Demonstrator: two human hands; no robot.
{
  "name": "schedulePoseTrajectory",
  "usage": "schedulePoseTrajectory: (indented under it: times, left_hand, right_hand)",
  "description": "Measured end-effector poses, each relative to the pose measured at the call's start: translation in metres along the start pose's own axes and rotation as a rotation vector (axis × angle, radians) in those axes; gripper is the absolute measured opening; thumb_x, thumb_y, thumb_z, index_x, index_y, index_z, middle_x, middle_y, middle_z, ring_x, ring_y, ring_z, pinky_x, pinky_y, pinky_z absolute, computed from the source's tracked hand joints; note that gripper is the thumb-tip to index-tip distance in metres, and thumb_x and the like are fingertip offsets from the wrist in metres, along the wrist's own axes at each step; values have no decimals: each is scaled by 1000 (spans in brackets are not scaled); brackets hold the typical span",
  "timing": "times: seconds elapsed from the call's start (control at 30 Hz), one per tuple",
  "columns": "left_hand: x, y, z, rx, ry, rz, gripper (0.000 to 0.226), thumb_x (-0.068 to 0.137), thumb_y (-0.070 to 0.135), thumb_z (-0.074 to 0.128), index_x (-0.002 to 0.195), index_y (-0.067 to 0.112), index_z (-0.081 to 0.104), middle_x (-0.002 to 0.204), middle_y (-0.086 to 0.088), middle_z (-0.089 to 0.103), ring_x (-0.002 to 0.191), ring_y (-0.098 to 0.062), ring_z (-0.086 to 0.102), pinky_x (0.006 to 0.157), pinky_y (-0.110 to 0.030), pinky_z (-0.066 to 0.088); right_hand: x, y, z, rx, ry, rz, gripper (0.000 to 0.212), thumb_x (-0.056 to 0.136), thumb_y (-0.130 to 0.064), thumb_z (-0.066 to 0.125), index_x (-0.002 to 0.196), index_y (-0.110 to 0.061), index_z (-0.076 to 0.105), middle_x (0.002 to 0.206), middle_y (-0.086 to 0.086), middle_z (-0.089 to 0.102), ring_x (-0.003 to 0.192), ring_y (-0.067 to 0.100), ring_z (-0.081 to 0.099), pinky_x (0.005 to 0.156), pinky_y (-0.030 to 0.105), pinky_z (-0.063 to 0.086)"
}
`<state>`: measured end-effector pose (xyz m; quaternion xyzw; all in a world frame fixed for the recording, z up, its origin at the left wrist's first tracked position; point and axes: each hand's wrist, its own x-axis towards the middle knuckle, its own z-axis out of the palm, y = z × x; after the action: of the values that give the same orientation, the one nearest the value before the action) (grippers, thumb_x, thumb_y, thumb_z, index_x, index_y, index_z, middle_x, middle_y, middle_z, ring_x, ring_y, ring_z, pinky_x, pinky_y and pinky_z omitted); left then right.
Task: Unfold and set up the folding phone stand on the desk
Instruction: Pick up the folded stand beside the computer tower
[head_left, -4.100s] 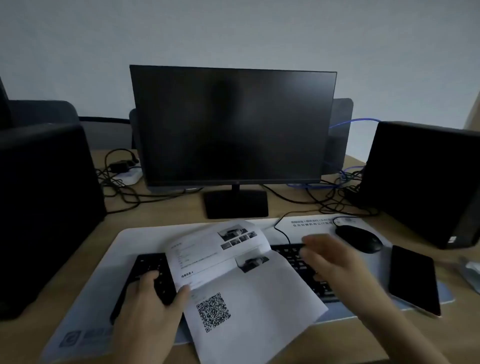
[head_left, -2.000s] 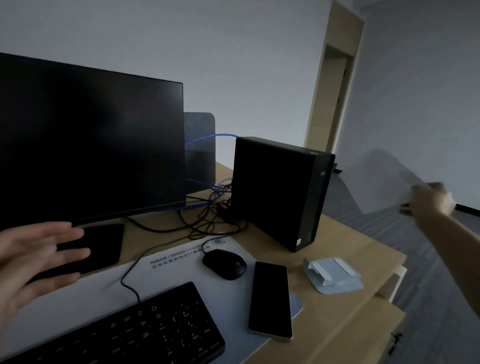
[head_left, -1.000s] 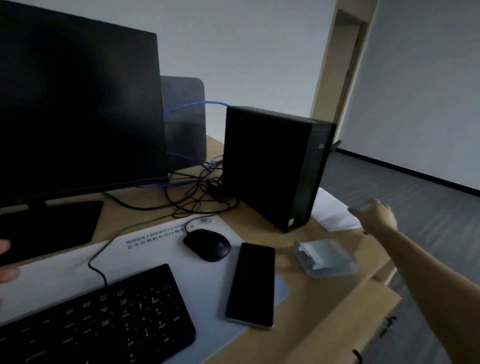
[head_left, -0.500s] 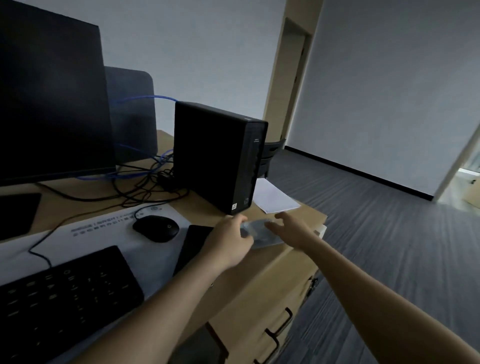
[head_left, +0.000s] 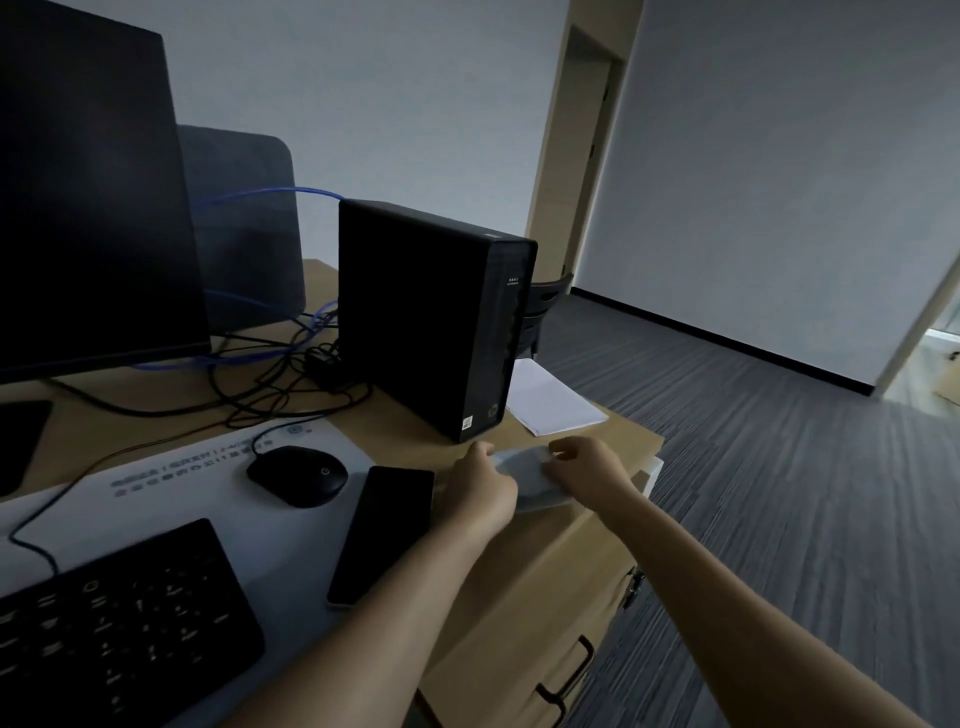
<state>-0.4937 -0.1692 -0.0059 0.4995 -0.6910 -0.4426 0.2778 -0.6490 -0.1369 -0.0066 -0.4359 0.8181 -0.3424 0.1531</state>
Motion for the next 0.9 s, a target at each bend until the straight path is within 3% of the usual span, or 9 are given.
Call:
schedulePoseTrajectory:
  times: [0.13, 0.23, 0.3, 0.4, 0.5, 0.57, 0.63, 0.73, 0.9]
  left_hand:
    - [0, 7, -12, -63, 36, 64, 50, 85, 10, 47, 132, 26, 44, 130, -7, 54, 108, -28, 56, 90, -37, 51]
    - [-3, 14, -28, -143, 54, 123, 52, 87, 8, 54, 135, 26, 42, 132, -6, 51, 97, -19, 50, 72, -27, 47]
    - [-7, 15, -45, -174, 68, 153, 56, 87, 8, 56, 137, 26, 40, 134, -7, 50, 96, -17, 49, 59, -20, 40]
    - [-21, 12, -84, -206, 115, 178, 58, 87, 8, 56, 139, 28, 38, 133, -7, 50, 92, -14, 53, 56, -17, 36]
    - [-42, 3, -132, -262, 160, 188, 60, 86, 7, 57, 137, 31, 38, 128, -4, 53, 89, -16, 65, 57, -22, 44]
    - [-61, -7, -169, -308, 197, 178, 60, 86, 4, 56, 137, 31, 39, 115, 0, 55, 68, -10, 71, 49, -19, 49]
    - [-81, -21, -208, -317, 268, 152, 60, 85, 3, 56, 136, 30, 40, 105, 3, 56, 57, -11, 70, 57, -19, 55]
    - [-112, -47, -270, -297, 388, 105, 60, 84, 1, 57, 136, 26, 42, 99, 5, 56, 64, -21, 71, 80, -39, 59]
    - [-163, -103, -376, -289, 560, 37, 57, 86, 1, 55, 137, 23, 42, 99, 7, 56, 54, -8, 68, 80, -37, 60]
  right_hand:
    - [-8, -8, -6, 119, 28, -6, 43, 85, -21, 67, 127, -13, 61, 111, 3, 67, 85, 18, 65, 65, 25, 53]
    - [-20, -23, -13, 186, 47, -45, 43, 88, -21, 66, 130, -13, 59, 91, -11, 62, 74, 6, 61, 47, 9, 44]
    - [-31, -40, -15, 242, 50, -85, 43, 89, -19, 66, 130, -13, 58, 86, -16, 59, 72, 3, 60, 42, 7, 42]
    - [-49, -74, -10, 322, 48, -159, 39, 87, -13, 67, 126, -8, 61, 84, -12, 62, 65, 6, 61, 41, 7, 42]
    - [-66, -110, 4, 391, -2, -244, 38, 85, -11, 69, 123, -6, 62, 90, -1, 65, 59, 10, 62, 42, 11, 44]
    - [-78, -139, 23, 419, -41, -296, 41, 84, -12, 71, 124, -6, 62, 90, -2, 64, 50, 5, 63, 44, 14, 47]
    - [-92, -171, 50, 455, -90, -330, 44, 82, -10, 73, 124, -5, 61, 85, -4, 63, 44, 3, 62, 44, 18, 49]
    - [-119, -224, 98, 468, -164, -395, 36, 80, -8, 74, 115, -4, 65, 76, -6, 64, 46, 9, 63, 47, 26, 55]
    - [-176, -315, 176, 515, -414, -449, 32, 81, -8, 73, 112, -7, 65, 92, 5, 66, 58, 21, 64, 49, 29, 54]
